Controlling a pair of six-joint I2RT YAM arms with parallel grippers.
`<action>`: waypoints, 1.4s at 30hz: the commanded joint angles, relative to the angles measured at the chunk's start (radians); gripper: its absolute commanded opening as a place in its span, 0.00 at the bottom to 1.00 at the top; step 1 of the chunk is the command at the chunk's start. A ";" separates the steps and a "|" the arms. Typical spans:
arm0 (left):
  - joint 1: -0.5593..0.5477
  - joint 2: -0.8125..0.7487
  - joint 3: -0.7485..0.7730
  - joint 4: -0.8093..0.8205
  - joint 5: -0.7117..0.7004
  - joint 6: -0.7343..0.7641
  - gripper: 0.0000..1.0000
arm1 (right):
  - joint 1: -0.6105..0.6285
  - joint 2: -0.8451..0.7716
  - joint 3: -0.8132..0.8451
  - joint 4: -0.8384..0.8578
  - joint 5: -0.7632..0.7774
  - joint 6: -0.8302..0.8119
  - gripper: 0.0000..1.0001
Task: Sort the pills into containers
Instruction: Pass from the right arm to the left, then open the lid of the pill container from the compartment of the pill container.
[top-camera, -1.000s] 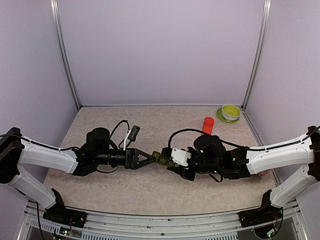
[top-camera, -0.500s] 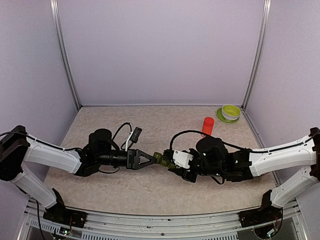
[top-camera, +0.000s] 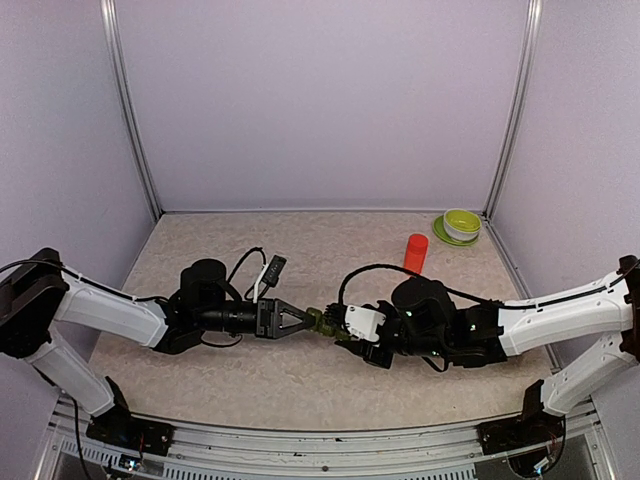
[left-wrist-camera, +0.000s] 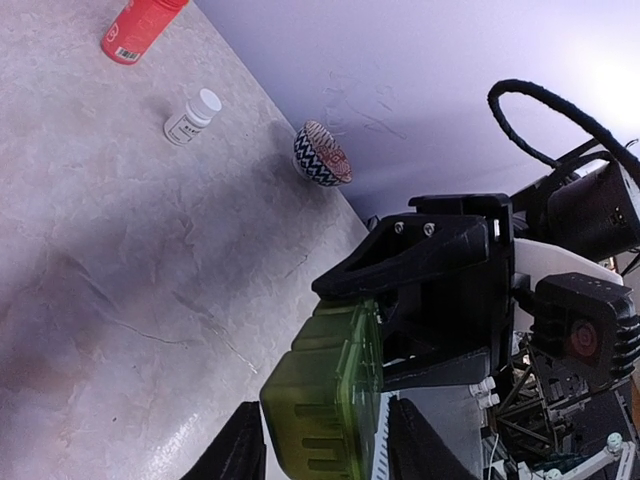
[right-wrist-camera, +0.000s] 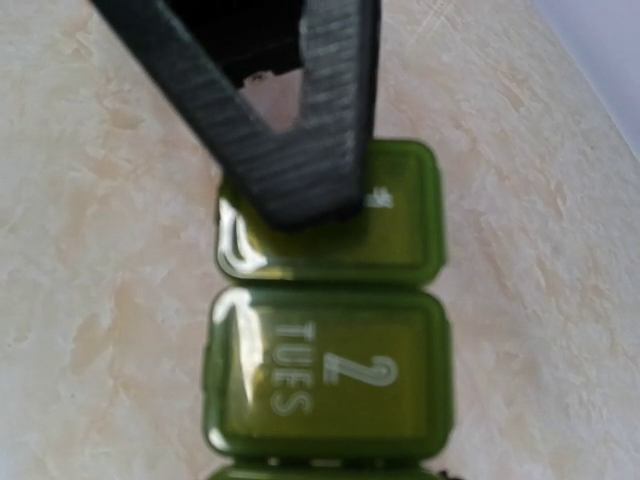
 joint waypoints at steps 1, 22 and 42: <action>-0.005 0.011 0.022 0.048 0.021 -0.007 0.37 | 0.014 -0.004 -0.012 0.034 0.011 -0.002 0.33; -0.009 -0.015 -0.023 0.052 -0.129 -0.155 0.20 | 0.020 0.052 0.072 -0.029 0.071 0.027 0.79; -0.023 -0.053 -0.019 -0.029 -0.171 -0.171 0.22 | 0.075 0.175 0.212 -0.100 0.281 -0.074 0.62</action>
